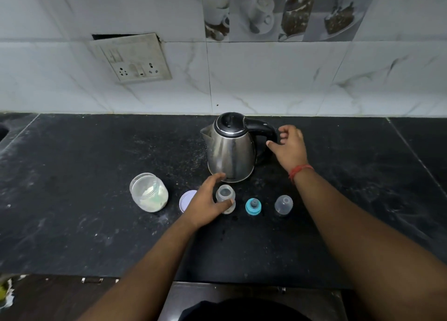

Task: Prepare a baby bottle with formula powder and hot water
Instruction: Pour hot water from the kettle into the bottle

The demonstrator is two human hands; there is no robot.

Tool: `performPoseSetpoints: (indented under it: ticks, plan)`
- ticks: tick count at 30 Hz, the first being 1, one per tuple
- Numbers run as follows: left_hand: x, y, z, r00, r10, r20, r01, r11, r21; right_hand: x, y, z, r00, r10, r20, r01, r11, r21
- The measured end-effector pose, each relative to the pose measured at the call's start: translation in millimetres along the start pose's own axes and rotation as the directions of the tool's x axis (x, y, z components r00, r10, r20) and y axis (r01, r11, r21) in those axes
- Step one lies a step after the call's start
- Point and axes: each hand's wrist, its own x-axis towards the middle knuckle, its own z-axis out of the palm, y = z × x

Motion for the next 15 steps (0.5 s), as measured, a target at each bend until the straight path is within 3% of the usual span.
performPoseSetpoints:
  ticks: [3, 6, 15]
  plan:
    - [3, -2, 4, 0.999, -0.013, 0.029, 0.013, 1.000, 0.004, 21, -2, 2, 0.983, 0.053, 0.174, -0.063, 0.996, 0.055]
    - [5, -4, 6, 0.998, -0.027, 0.063, 0.026, 1.000, 0.017, 31, 3, 0, 0.941, 0.087, 0.328, -0.091, 0.996, -0.002]
    - [3, -11, 11, 0.998, -0.047, 0.049, 0.043, 0.996, 0.073, 3, 14, 2, 0.948, 0.098, 0.304, -0.111, 0.994, 0.025]
